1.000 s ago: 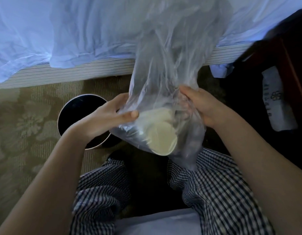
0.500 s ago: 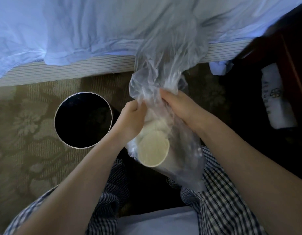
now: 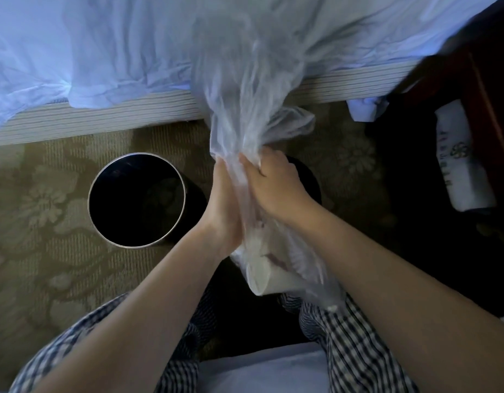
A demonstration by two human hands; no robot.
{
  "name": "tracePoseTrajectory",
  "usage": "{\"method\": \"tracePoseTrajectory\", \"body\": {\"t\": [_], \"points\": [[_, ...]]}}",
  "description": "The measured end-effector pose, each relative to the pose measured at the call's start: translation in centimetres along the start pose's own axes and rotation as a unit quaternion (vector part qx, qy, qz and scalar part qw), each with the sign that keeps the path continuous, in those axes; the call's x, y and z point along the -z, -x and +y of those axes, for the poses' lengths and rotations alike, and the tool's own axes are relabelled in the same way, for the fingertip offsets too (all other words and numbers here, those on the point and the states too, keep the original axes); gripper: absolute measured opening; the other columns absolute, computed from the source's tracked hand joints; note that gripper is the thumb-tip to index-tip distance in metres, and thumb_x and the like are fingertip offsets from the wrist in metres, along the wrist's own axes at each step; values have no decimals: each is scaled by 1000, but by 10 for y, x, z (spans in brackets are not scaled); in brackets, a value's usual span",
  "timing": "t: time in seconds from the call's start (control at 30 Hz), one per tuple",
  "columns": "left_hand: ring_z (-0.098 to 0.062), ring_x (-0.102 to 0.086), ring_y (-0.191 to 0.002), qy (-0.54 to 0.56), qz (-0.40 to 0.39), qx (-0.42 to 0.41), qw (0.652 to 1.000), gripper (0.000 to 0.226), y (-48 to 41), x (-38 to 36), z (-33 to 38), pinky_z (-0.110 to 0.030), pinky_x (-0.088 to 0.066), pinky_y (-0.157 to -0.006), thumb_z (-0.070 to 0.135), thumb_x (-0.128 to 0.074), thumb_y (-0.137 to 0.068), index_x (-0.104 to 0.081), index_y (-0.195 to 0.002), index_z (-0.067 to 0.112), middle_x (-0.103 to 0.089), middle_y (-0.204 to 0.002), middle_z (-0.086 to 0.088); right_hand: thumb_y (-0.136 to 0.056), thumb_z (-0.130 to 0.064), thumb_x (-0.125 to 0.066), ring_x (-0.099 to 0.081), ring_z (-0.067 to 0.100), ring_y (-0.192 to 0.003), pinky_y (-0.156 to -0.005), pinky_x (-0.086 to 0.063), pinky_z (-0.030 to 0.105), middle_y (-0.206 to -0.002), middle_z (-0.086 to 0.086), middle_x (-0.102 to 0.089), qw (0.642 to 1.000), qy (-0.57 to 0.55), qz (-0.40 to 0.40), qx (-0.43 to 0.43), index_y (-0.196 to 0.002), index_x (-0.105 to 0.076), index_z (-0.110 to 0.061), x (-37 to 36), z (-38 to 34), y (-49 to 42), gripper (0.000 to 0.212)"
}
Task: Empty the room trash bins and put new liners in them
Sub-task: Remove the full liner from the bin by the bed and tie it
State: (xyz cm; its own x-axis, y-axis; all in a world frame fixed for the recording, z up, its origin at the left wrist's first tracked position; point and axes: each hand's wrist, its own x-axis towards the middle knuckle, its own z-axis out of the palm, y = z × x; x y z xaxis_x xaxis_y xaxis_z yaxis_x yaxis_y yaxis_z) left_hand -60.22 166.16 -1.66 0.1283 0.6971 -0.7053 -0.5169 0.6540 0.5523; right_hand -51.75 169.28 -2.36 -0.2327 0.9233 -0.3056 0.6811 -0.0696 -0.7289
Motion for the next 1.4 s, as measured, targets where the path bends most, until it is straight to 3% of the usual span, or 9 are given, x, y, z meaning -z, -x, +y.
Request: {"method": "tracePoseTrajectory", "body": {"t": [0.1,0.23,0.33,0.43,0.53,0.63,0.77,1.03,1.4], "points": [[-19,-65,-104,20,-60,28,998,76,4,3,8,-35,-51,-89,72,-18,-86,-58,-125,20,-69,-113,-7,-98,-38,-40,-61,32,-88,-81,-49,51,-93,14,-63,999,2,-35,-24,-83,-58,-11,14,7,-4,36],[-20,-64,-73,-127,-91,11,988,35,8,-2,9,-31,-53,-69,40,-50,-89,-64,-100,10,-64,-83,-12,-100,-35,-42,-64,20,-69,-69,-51,35,-76,11,-66,980,-119,-115,-108,-95,-65,1,29,10,-4,43],[-19,-64,-69,-154,-68,-36,985,13,6,2,6,-31,-53,-65,18,-58,-88,-67,-92,8,-66,-79,-11,-98,-26,-48,-65,28,-94,-95,-48,38,-100,19,-68,939,-265,-131,-175,-105,-64,1,30,7,-7,32],[-19,-62,-63,-160,47,-86,982,22,-6,14,9,-31,-53,-59,17,-55,-94,-65,-76,12,-65,-69,-7,-97,-30,-50,-60,24,-96,-101,-45,38,-106,14,-61,877,-380,-194,-219,-109,-59,-8,35,7,-8,27],[-21,-58,-65,-171,129,-146,966,30,-15,20,10,-38,-48,-69,26,-57,-89,-61,-60,18,-59,-62,-4,-92,-27,-59,-62,19,-104,-99,-47,33,-114,12,-65,887,-316,-308,-140,-120,-58,-3,32,5,0,38],[-6,-54,-48,-155,174,-175,956,37,-8,10,11,-23,-46,-54,19,-49,-97,-52,-61,14,-53,-45,8,-81,-29,-69,-62,24,-112,-101,-47,40,-120,16,-64,896,-248,-357,-87,-126,-53,-3,24,1,5,55],[-14,-65,-69,-51,130,-156,978,19,-4,11,8,-30,-53,-65,28,-62,-89,-61,-86,9,-62,-70,-4,-79,-19,-73,-60,17,-115,-101,-48,36,-127,7,-61,884,-289,-357,-84,-136,-45,-14,20,-1,5,64],[-8,-47,-50,74,19,-123,989,24,-1,4,18,-21,-46,-49,13,-56,-91,-49,-68,12,-49,-59,0,-84,1,-64,-65,15,-76,-77,-55,26,-79,5,-65,877,-326,-326,-136,-93,-60,-8,14,-3,10,13],[-3,-36,-37,62,111,-135,983,34,-14,12,20,-17,-42,-45,13,-50,-95,-38,-64,18,-36,-43,8,-84,3,-57,-56,16,-69,-63,-45,26,-73,7,-58,925,-207,-297,-116,-81,-62,-4,21,3,4,10]]}}
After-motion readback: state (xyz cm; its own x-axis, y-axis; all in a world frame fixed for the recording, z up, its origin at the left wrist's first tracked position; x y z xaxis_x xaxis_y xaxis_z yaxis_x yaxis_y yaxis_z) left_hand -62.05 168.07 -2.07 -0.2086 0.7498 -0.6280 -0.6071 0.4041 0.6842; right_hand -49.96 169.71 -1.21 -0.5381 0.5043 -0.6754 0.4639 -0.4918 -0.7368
